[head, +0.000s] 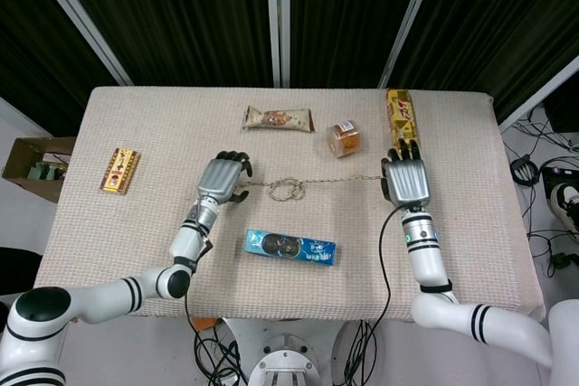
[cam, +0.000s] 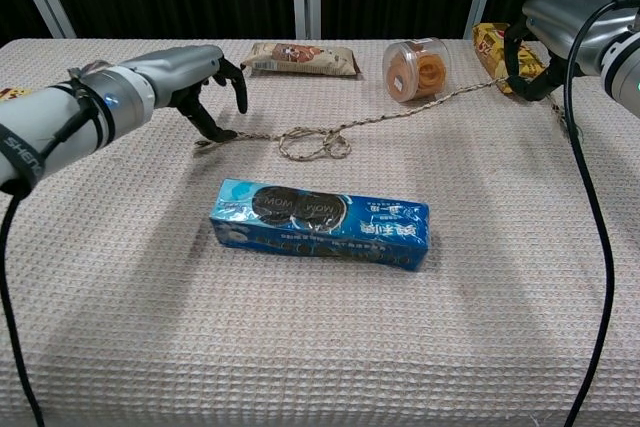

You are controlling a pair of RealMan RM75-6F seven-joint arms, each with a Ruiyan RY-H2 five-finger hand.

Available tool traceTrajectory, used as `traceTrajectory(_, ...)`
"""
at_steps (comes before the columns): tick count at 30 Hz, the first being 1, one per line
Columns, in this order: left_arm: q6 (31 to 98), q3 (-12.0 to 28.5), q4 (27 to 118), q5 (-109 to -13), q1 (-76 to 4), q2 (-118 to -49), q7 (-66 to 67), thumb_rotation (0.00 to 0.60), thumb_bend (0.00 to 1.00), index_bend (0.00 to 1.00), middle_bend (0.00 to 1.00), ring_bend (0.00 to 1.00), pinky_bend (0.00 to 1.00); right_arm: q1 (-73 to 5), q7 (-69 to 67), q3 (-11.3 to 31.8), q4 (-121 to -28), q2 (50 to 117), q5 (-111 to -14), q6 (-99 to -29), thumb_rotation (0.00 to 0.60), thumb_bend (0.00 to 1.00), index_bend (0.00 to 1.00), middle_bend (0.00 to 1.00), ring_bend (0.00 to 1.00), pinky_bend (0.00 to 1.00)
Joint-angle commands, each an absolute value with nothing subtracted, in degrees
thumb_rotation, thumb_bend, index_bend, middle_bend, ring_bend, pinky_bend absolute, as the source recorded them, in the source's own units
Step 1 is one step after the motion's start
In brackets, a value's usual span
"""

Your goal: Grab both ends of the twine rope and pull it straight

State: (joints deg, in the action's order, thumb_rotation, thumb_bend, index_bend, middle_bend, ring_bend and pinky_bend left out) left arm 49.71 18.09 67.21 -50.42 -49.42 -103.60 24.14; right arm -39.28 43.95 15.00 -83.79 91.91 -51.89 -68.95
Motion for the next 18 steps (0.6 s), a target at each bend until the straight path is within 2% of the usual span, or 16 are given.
traceTrajectory(1,48.6,18.3,64.3,-48.5,-51.1,-106.1,25.0,0.6,0.29,0.44,0.2,0.15,0.16,-39.4,43.8,15.0,-83.5,92.0,-51.8,-68.9,0.6,0.49,0.63,0.31,0.07,0.12)
traceTrajectory(10,49.3,18.2,58.4,-47.7,-52.4,-109.8,25.3,0.6,0.37,0.47,0.19,0.14,0.16,-39.5,43.1,14.9,-83.1,92.0,-51.4,-68.8,0.6,0.49,0.63,0.31,0.07,0.12)
traceTrajectory(18,49.0,17.9,56.0,-47.3,-52.5,-110.9,25.7,0.6,0.38,0.48,0.19,0.14,0.16,-39.5,42.6,14.9,-83.3,91.8,-51.1,-69.0,0.6,0.49,0.63,0.31,0.07,0.12)
